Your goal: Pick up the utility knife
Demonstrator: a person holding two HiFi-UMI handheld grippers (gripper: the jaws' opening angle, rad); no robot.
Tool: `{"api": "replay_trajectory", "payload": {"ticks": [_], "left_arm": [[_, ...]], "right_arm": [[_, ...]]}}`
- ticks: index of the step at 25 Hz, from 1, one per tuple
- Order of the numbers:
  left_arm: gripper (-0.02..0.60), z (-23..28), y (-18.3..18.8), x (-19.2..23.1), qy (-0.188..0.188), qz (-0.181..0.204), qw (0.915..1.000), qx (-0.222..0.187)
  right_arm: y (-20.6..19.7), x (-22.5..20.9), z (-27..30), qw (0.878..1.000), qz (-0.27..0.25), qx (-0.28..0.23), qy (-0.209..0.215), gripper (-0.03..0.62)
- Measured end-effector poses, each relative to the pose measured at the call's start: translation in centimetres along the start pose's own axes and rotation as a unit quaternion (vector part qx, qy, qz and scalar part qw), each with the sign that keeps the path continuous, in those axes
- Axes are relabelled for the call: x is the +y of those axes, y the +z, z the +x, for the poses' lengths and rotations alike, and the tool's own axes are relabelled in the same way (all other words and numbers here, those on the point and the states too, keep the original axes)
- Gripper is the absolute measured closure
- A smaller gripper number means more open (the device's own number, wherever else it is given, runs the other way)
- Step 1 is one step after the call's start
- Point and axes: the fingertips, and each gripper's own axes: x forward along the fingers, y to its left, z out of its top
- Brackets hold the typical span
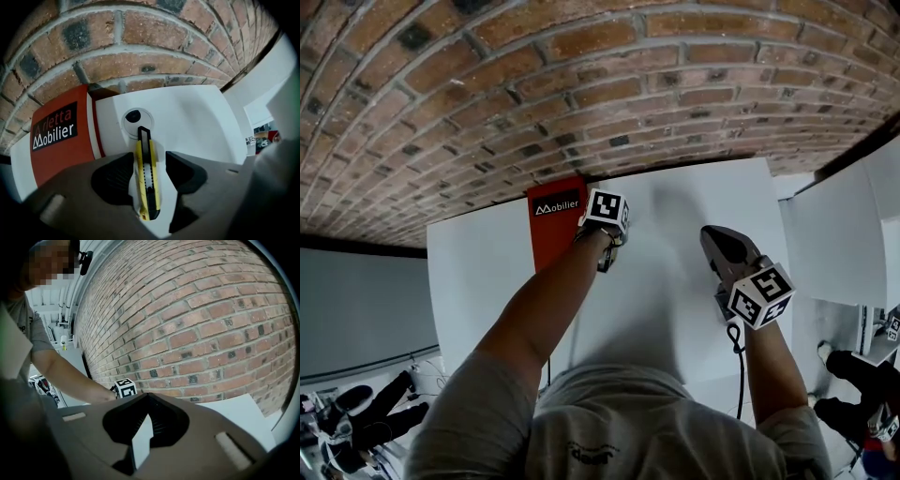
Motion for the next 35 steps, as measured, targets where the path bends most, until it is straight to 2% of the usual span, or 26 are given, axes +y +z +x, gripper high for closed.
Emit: {"api": "replay_trajectory", "payload": {"ticks": [3,6,9,12,14,21,29,35], "left_arm": [[0.426,0.4,0.1,0.8,0.03,0.011,0.9995,0.004],[0.431,0.3,0.5,0.8,0.04,0.039,0.9984,-0.007],[0.456,0.2,0.5,1.0,0.035,0.039,0.9986,-0.009],[0.462,-0.1,0.1,1.0,0.018,0.016,0.9997,-0.008],[0.462,-0.3,0.2,0.6,-0.007,0.006,0.9999,-0.015],[0.463,-3.5,1.6,-1.2,-0.071,-0.005,0.9951,-0.069],[0.463,-11.0,2.6,-1.6,-0.128,-0.004,0.9806,-0.148],[0.463,-19.3,3.0,-0.2,-0.171,0.002,0.9581,-0.23]], "right_arm": [[-0.1,-0.3,-0.1,1.0,0.002,0.0,0.001,0.585],[-0.4,-0.5,-0.1,1.0,0.005,0.001,0.0,0.585],[-0.4,-0.4,-0.2,1.0,0.007,0.0,0.0,0.585],[-0.2,-0.3,-0.4,1.0,0.007,-0.002,-0.003,0.585],[-0.1,-0.2,-0.6,1.0,0.007,-0.003,-0.005,0.585],[0.7,0.7,-1.1,1.0,-0.003,-0.003,-0.012,0.585],[3.5,3.7,-0.9,1.0,-0.025,-0.012,-0.014,0.585],[6.7,7.0,0.7,0.999,-0.046,-0.019,-0.009,0.585]]}}
